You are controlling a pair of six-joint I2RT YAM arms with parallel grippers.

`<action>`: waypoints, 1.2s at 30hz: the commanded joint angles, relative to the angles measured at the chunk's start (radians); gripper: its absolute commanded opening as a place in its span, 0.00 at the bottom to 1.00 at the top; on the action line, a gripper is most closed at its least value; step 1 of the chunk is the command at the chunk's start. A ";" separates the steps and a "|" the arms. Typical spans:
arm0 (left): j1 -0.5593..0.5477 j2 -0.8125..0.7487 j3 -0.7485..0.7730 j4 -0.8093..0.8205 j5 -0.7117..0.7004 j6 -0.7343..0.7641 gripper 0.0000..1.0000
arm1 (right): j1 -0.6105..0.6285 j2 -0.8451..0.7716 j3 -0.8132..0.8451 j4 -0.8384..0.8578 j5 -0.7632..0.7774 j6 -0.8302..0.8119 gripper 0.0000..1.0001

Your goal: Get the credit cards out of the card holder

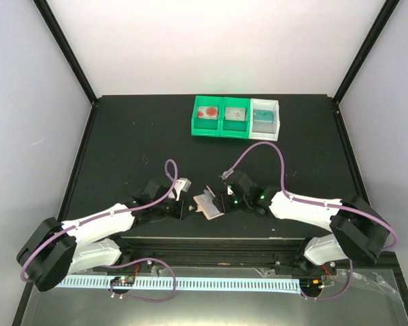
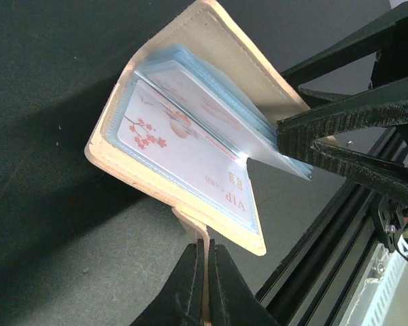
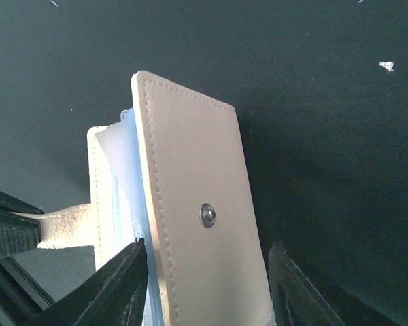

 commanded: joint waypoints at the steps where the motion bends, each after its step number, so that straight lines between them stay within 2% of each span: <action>1: 0.005 -0.016 -0.005 -0.013 -0.015 0.020 0.01 | 0.003 -0.020 -0.014 0.015 -0.002 0.000 0.50; 5: 0.006 -0.017 -0.005 -0.014 -0.016 0.021 0.02 | 0.003 -0.021 -0.014 0.018 -0.005 0.003 0.49; 10: 0.005 -0.018 -0.004 -0.017 -0.017 0.025 0.02 | 0.003 -0.026 -0.008 0.014 -0.004 0.003 0.58; 13: 0.006 -0.025 -0.007 -0.015 -0.016 0.024 0.02 | 0.003 -0.034 -0.007 0.013 -0.004 0.003 0.57; 25: 0.007 -0.021 -0.020 -0.005 -0.022 0.024 0.02 | 0.003 0.006 0.011 -0.001 0.029 0.007 0.39; 31: 0.024 -0.025 -0.018 -0.073 -0.083 0.017 0.02 | 0.003 -0.010 -0.025 -0.036 0.098 0.047 0.17; 33: 0.038 -0.028 -0.022 -0.086 -0.088 0.012 0.04 | 0.003 -0.013 -0.058 -0.016 0.090 0.073 0.13; 36: 0.061 -0.040 -0.029 -0.093 -0.088 0.001 0.13 | 0.003 -0.019 -0.119 0.027 0.077 0.125 0.12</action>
